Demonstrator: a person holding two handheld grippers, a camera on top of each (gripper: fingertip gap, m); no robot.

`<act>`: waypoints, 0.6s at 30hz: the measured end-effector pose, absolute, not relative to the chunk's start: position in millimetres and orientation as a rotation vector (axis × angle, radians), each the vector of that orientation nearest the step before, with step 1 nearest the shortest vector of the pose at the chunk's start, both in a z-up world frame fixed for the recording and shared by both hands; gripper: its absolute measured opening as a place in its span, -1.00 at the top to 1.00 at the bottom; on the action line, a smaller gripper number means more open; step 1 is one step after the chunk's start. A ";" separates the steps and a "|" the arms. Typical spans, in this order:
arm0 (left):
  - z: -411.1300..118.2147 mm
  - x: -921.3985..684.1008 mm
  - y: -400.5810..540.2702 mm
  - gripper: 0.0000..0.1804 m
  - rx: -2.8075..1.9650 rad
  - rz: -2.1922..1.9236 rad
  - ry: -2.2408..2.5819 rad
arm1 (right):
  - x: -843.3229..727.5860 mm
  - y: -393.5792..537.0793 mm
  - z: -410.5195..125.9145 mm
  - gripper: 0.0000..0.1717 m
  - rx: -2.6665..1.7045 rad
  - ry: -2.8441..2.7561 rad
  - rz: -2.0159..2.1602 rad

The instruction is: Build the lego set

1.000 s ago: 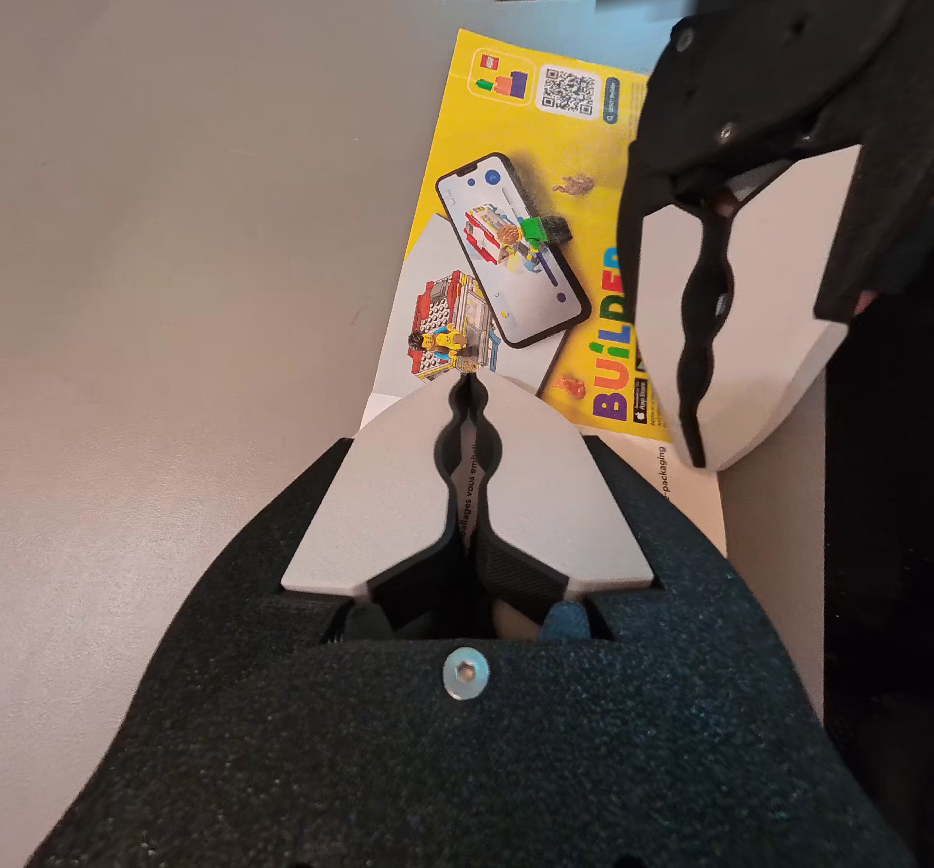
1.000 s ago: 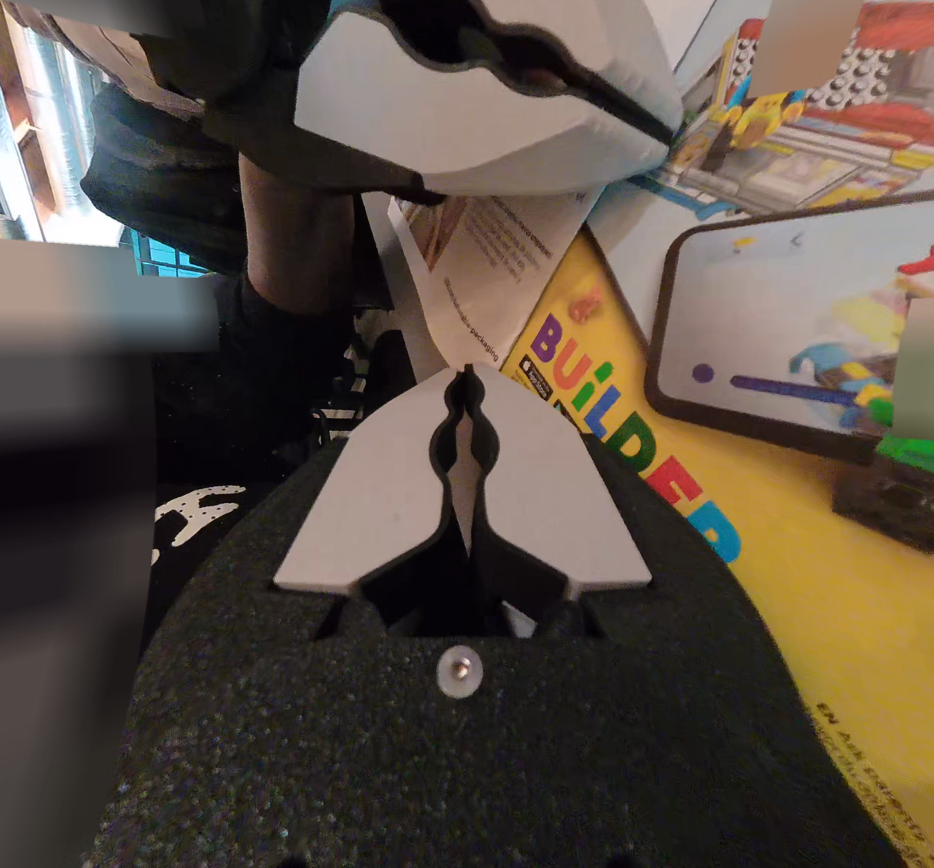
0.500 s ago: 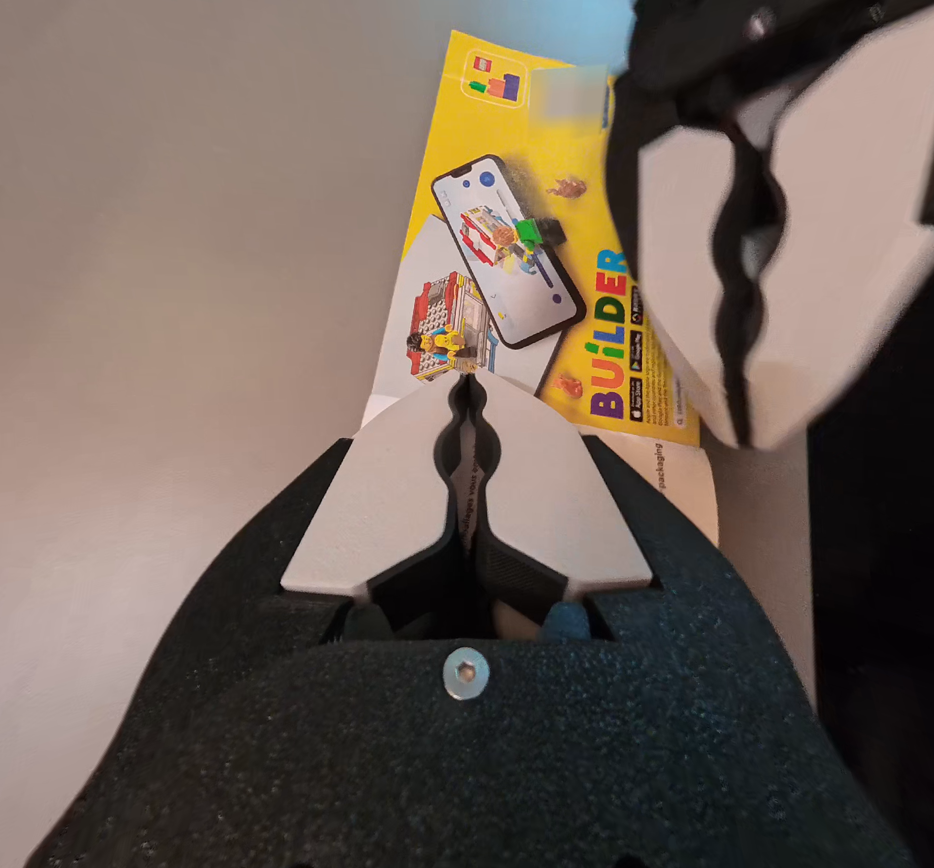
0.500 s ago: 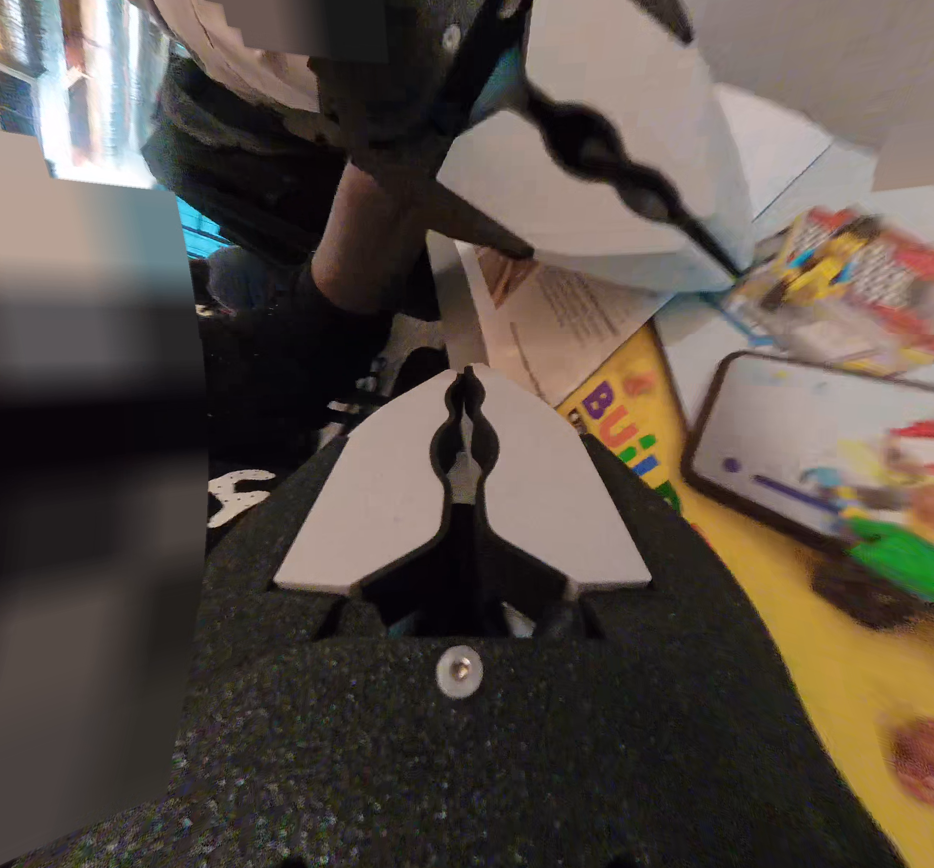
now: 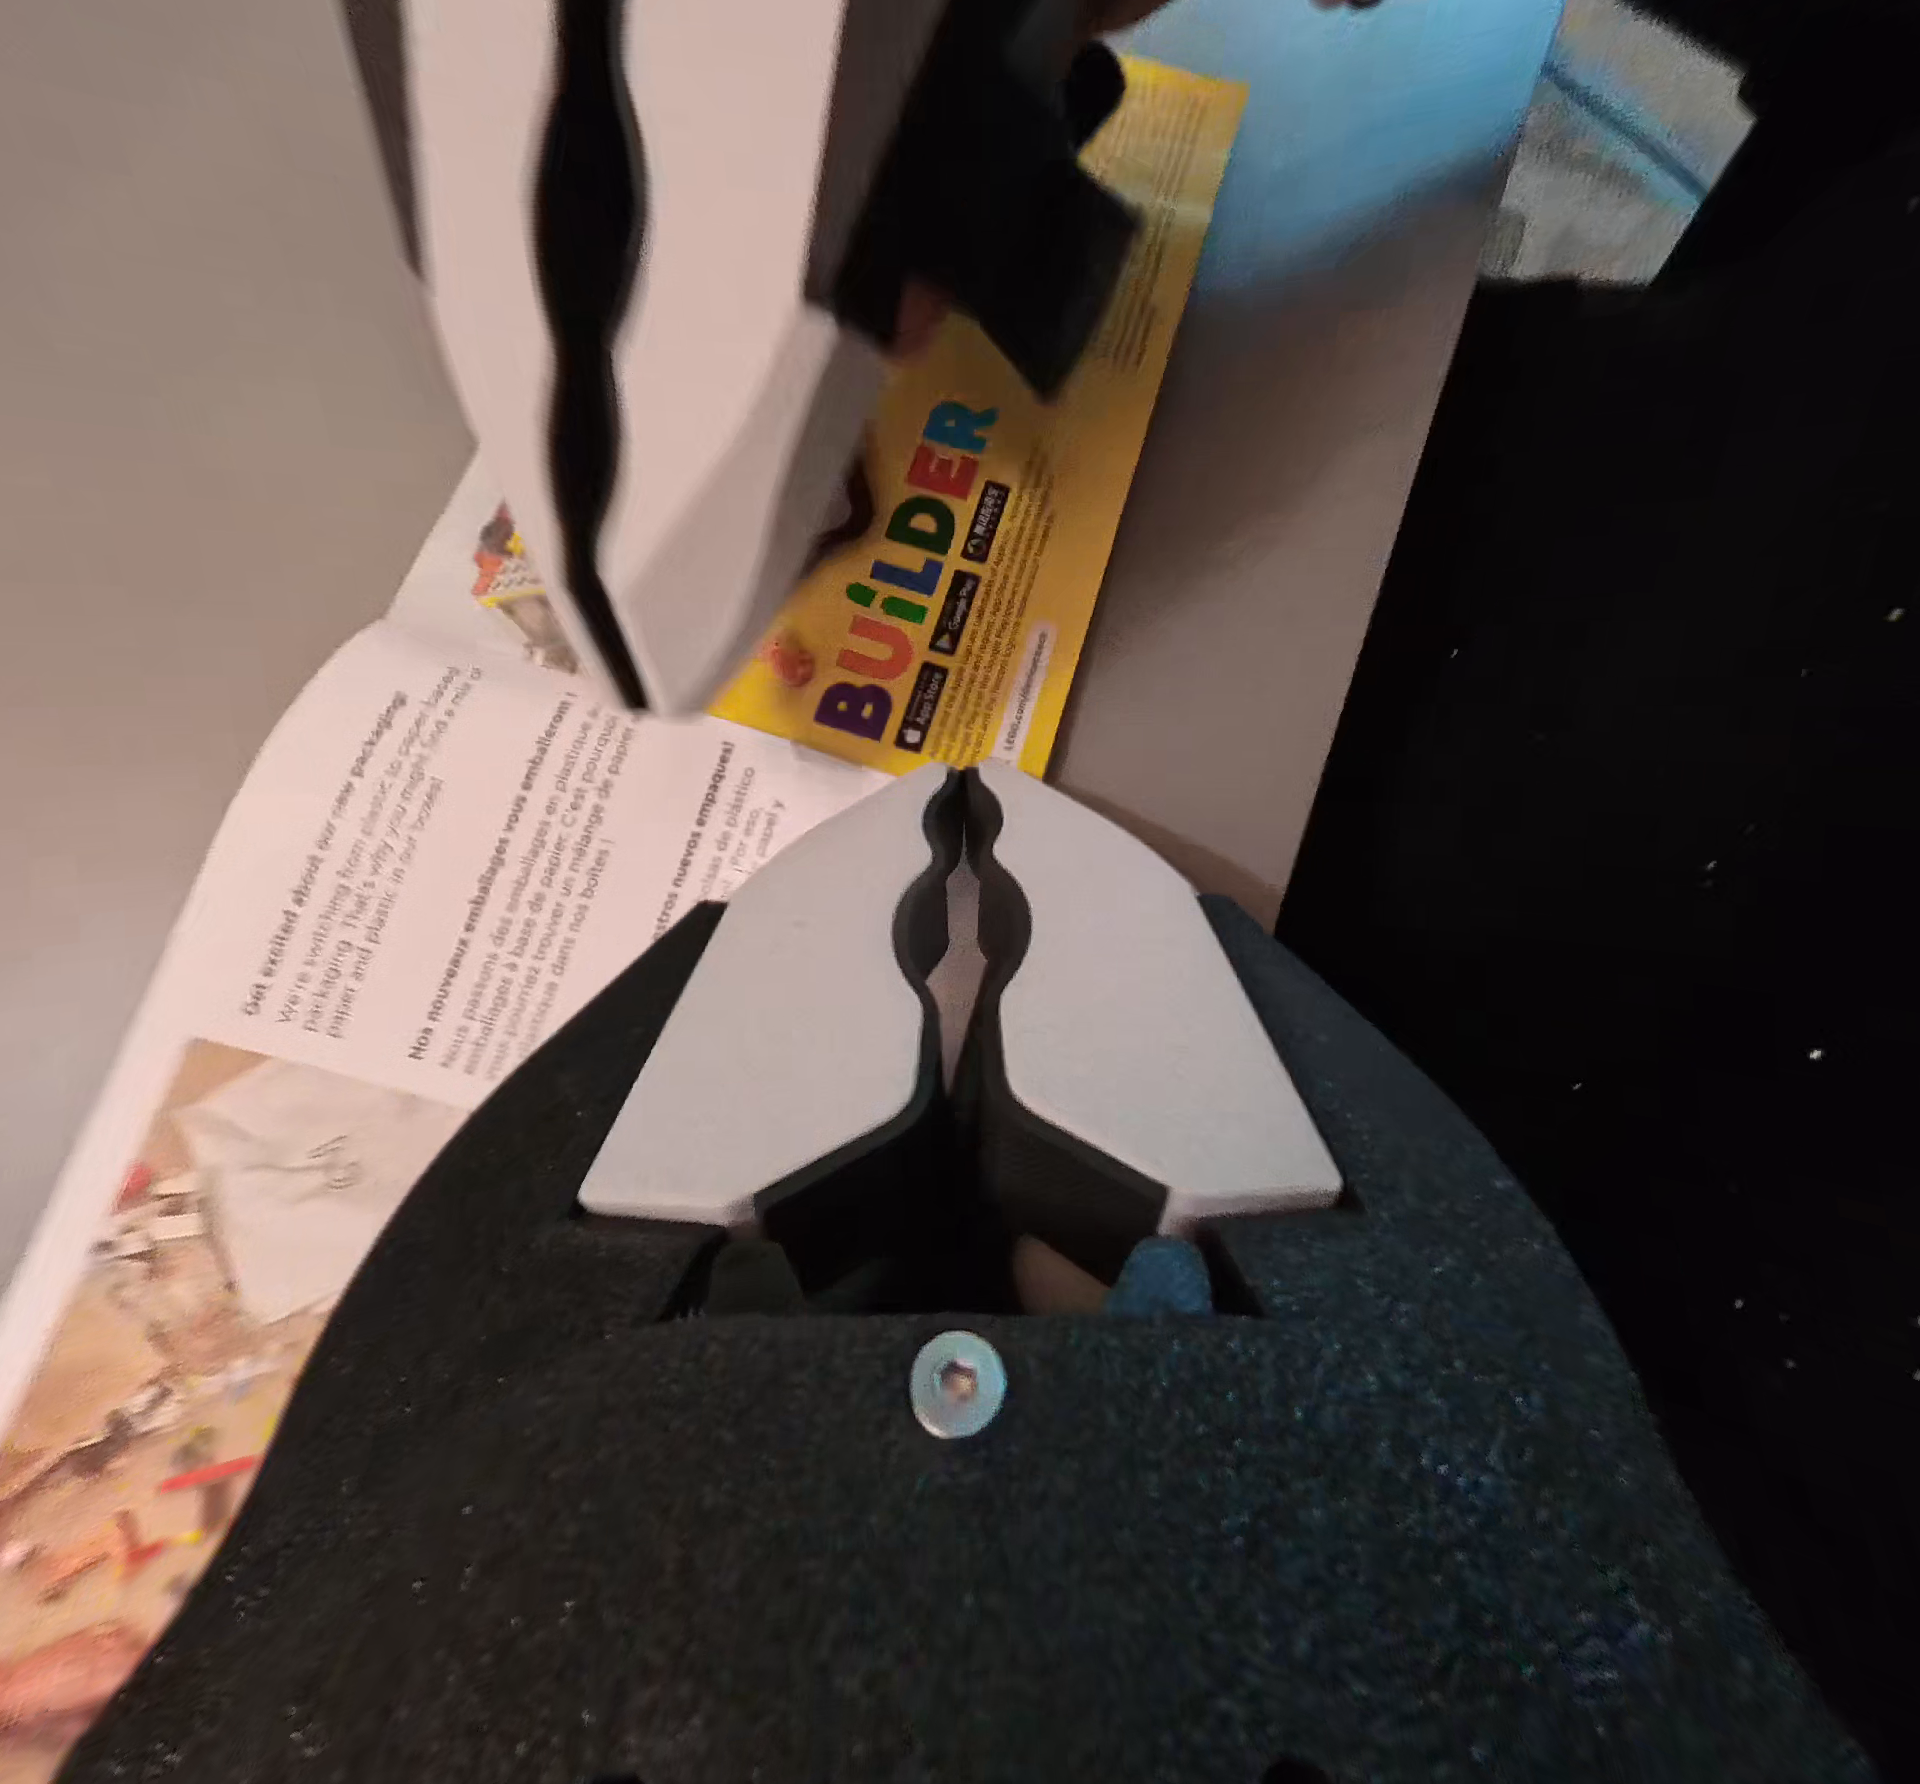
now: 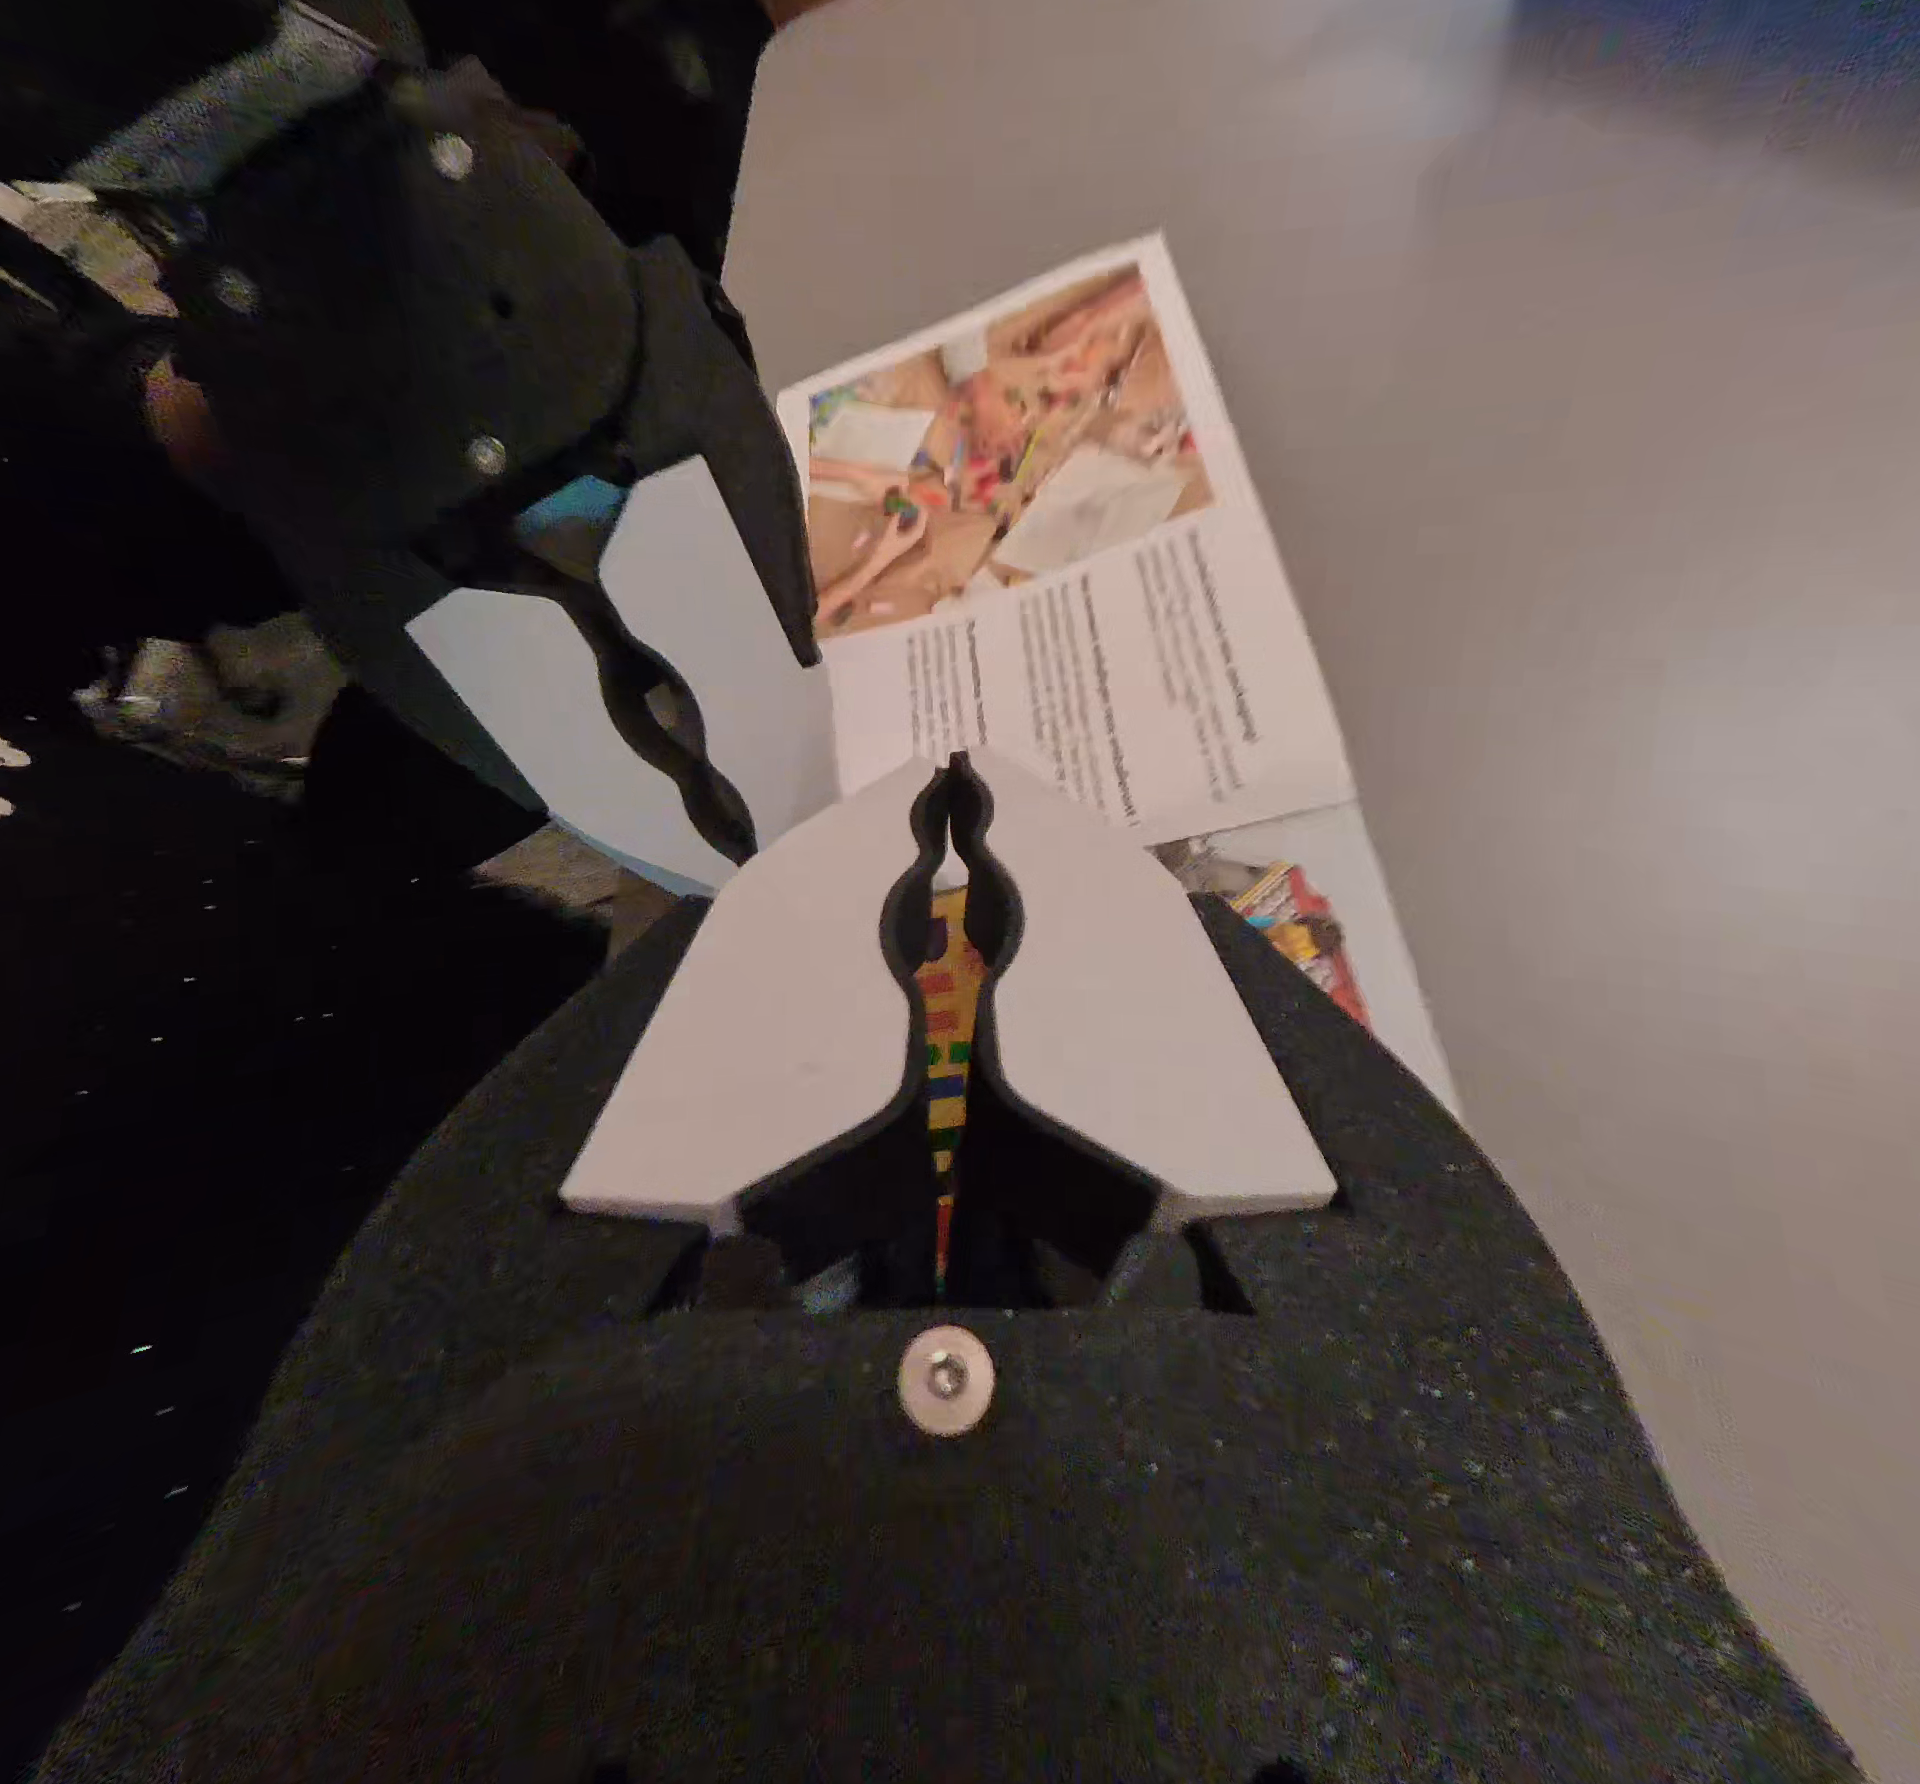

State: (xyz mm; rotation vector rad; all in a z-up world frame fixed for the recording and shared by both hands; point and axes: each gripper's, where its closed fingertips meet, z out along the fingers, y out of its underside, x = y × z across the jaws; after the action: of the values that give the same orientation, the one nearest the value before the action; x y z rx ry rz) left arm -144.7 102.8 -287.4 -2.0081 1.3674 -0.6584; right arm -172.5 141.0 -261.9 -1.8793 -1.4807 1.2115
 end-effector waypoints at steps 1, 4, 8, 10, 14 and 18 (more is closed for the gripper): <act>-287.7 -144.3 103.1 1.00 -2.022 -0.687 1.329 | -173.1 136.4 -275.6 1.00 -2.023 -1.488 1.268; -289.0 -146.8 111.9 1.00 -2.028 -0.655 1.260 | -172.8 150.9 -289.3 1.00 -2.293 -1.236 1.502; -289.8 -142.8 131.4 1.00 -1.988 -0.604 1.297 | -165.8 172.8 -289.2 1.00 -2.311 -1.140 1.476; -289.9 -130.3 132.4 1.00 -2.013 -0.747 1.320 | -154.0 174.7 -289.2 1.00 -2.308 -1.160 1.508; -290.4 -96.7 135.3 1.00 -1.974 -0.725 1.377 | -118.2 179.8 -288.4 1.00 -2.319 -1.146 1.571; -279.8 -87.6 138.1 1.00 -1.933 -0.711 1.320 | -91.3 182.7 -256.9 1.00 -1.951 -1.308 1.243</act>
State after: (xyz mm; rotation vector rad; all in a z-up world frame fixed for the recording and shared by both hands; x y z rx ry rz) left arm -87.6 138.1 -279.8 -1.9328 1.3200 -0.7115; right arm -91.3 182.7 -256.9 -1.9512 -1.3083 1.2430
